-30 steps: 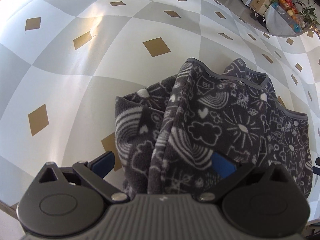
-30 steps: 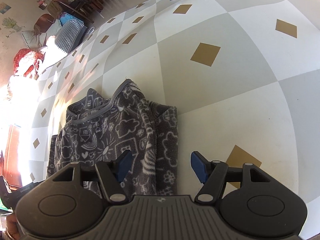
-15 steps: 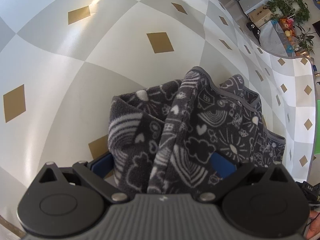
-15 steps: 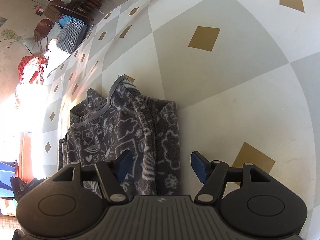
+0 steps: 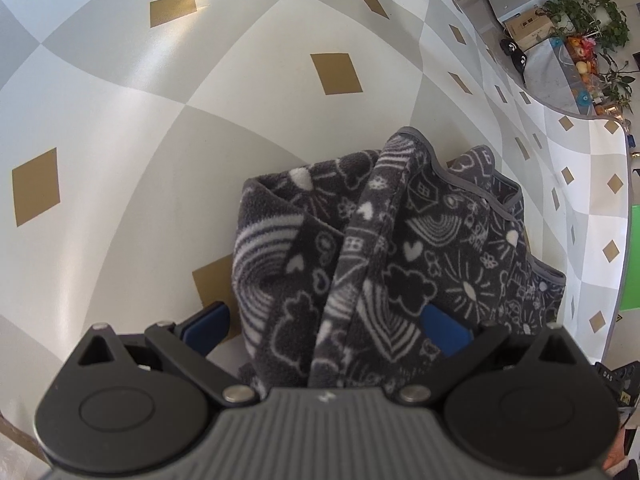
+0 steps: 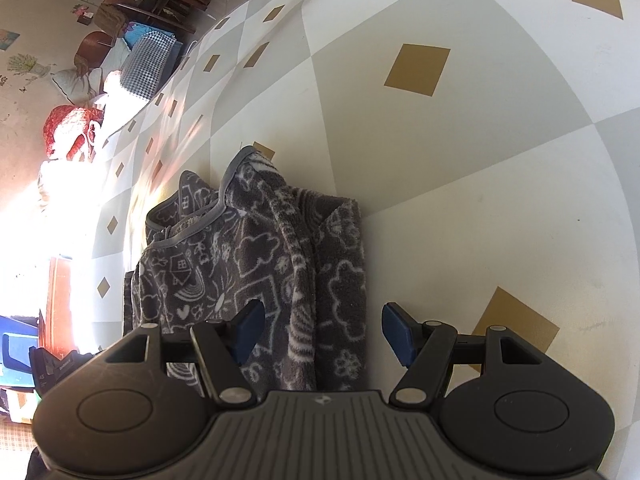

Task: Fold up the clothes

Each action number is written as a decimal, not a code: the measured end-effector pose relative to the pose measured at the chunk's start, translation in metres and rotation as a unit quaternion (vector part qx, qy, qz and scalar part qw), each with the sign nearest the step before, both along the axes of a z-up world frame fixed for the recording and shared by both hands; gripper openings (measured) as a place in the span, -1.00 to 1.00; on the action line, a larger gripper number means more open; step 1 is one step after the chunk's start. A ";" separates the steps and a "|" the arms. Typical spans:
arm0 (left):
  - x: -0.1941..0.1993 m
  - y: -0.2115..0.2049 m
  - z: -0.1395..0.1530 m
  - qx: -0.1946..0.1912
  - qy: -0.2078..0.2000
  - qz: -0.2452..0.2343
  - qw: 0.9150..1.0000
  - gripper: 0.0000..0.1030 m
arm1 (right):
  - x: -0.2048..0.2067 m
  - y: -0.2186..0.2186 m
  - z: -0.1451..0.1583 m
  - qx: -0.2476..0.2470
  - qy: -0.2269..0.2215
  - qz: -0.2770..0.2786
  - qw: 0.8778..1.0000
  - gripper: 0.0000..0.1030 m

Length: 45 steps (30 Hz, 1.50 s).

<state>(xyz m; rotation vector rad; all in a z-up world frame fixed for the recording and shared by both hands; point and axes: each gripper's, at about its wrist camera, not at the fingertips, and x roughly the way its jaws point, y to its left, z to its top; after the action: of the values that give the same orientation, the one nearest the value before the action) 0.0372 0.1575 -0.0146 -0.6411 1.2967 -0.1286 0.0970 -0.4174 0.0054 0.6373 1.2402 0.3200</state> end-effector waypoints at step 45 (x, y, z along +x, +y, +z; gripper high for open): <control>0.042 -0.161 -0.002 -0.046 -0.088 -0.173 0.980 1.00 | 0.015 0.119 -0.012 0.041 -0.056 0.161 0.985 0.40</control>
<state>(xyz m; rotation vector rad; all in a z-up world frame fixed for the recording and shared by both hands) 0.0795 -0.0036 -0.0167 -0.4663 1.2254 -0.5218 0.1122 -0.2981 -0.0063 0.4804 1.2250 0.6697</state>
